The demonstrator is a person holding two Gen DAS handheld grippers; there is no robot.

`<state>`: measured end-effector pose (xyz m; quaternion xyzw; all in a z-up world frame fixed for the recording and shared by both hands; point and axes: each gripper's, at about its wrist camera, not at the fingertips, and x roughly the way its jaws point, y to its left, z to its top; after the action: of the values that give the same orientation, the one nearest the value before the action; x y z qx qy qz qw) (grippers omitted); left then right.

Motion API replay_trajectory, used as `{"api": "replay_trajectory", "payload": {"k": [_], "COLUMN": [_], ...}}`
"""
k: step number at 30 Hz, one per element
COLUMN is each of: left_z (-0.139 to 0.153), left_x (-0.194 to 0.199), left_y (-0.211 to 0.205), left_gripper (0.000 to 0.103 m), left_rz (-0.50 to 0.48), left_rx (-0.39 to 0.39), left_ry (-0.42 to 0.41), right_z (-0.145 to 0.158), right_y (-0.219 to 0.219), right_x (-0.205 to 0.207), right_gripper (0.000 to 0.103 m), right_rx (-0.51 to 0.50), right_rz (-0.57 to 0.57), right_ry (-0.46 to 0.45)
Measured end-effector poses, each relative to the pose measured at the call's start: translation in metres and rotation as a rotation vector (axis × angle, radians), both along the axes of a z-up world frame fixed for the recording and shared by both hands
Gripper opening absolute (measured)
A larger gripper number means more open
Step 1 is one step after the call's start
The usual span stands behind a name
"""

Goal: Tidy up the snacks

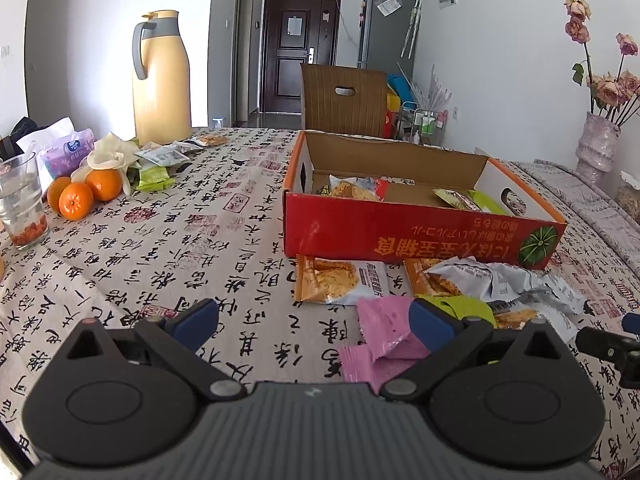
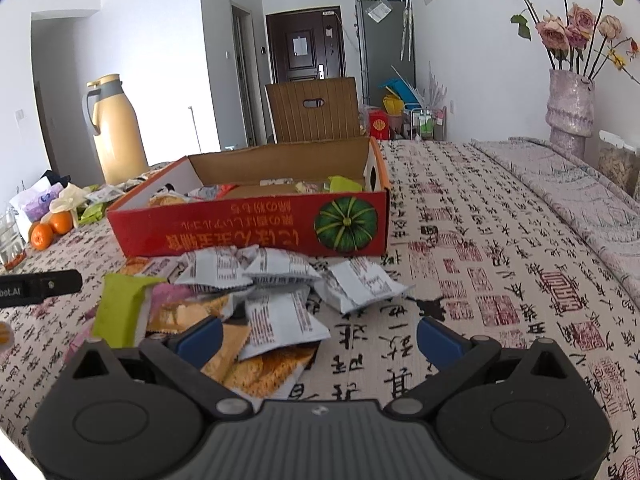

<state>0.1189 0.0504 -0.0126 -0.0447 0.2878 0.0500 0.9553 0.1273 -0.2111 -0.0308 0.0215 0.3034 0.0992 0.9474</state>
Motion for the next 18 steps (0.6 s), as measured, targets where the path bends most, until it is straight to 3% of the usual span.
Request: {"api": "replay_trajectory", "payload": {"k": [6, 8, 10, 18], "left_z": [-0.003, -0.003, -0.003, -0.003], "left_x": [0.004, 0.004, 0.005, 0.006], "left_y": [-0.001, -0.001, -0.001, -0.001], "left_gripper": [0.103, 0.103, 0.103, 0.103], "left_rz": [0.000, 0.000, 0.000, 0.006], "left_rx": [0.001, 0.002, 0.002, 0.001], "left_ry": [0.012, 0.014, 0.014, 0.020], "right_z": [-0.002, -0.001, 0.000, -0.001], "right_y": [0.006, 0.010, 0.014, 0.034], "right_x": [0.009, 0.014, 0.019, 0.044], "right_gripper": [0.101, 0.090, 0.068, 0.046], "right_rx": [-0.011, -0.029, -0.037, -0.092], "right_rz": [0.003, 0.013, 0.035, 0.133], "right_ry": [-0.005, -0.014, -0.016, 0.012]}}
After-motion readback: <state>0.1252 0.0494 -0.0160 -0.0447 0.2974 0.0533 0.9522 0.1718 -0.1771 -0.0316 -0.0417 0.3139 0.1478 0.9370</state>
